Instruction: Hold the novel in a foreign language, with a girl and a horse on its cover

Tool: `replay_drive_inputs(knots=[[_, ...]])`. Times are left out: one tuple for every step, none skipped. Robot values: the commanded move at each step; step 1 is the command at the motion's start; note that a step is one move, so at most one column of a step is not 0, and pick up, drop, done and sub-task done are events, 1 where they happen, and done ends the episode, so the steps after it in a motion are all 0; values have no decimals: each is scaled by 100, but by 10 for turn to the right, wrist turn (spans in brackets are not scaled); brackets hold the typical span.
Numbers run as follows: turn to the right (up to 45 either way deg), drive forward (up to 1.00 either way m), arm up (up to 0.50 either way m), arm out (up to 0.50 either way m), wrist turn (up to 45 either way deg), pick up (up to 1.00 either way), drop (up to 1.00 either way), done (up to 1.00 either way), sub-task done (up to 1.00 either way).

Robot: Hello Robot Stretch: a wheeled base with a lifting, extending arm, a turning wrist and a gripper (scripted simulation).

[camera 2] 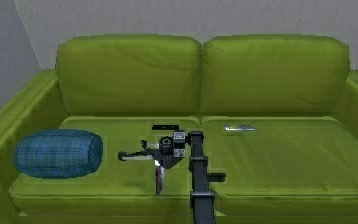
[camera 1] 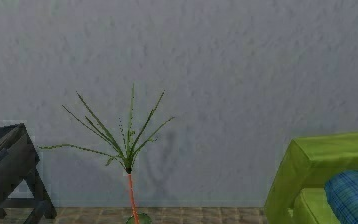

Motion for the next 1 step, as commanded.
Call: replay_drive_inputs(knots=[[0, 0, 0, 0, 240, 0, 0, 0, 0]])
